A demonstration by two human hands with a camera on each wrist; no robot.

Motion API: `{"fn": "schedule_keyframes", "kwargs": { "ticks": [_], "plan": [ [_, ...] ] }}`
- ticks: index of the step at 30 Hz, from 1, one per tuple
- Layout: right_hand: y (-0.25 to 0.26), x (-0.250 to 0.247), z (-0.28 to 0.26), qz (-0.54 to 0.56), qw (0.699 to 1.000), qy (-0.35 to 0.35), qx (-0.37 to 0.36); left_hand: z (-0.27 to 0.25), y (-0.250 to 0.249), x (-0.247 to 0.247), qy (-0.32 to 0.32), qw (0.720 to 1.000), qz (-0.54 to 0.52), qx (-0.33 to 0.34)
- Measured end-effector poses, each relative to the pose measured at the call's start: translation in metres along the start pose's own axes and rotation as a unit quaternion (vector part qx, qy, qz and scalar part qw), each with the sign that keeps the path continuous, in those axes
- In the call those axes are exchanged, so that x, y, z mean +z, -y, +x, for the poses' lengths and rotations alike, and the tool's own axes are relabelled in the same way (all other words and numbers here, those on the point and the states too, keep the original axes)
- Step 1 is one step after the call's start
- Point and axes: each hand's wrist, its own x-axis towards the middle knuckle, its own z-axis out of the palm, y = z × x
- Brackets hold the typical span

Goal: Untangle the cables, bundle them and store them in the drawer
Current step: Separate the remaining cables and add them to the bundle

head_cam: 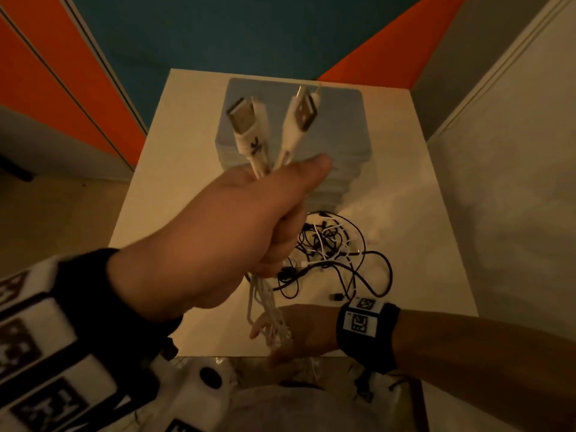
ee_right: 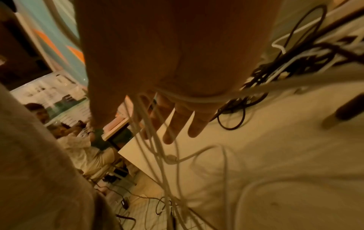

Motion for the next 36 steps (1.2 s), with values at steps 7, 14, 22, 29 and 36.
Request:
{"fn": "schedule_keyframes", "kwargs": {
  "ticks": [7, 14, 22, 29, 36],
  "plan": [
    [-0.027, -0.036, -0.021, -0.13, 0.989, 0.038, 0.062, 0.0, 0.018, -0.006, -0.015, 1.0, 0.015, -0.017],
    [0.008, -0.093, -0.059, 0.164, 0.934, -0.289, -0.133, 0.006, 0.038, -0.024, -0.002, 0.994, 0.106, -0.032],
    [0.082, -0.104, -0.084, 0.174, 0.89, -0.318, -0.276, 0.012, 0.051, -0.023, 0.025, 0.98, 0.199, 0.011],
    [0.098, -0.108, -0.068, 0.049, 0.864, -0.416, -0.281, 0.019, 0.053, -0.018, -0.009, 0.981, 0.192, 0.015],
    [0.069, -0.129, -0.082, 0.132, 0.84, -0.457, -0.262, 0.022, 0.054, -0.036, -0.054, 0.994, 0.094, -0.001]
  ]
}}
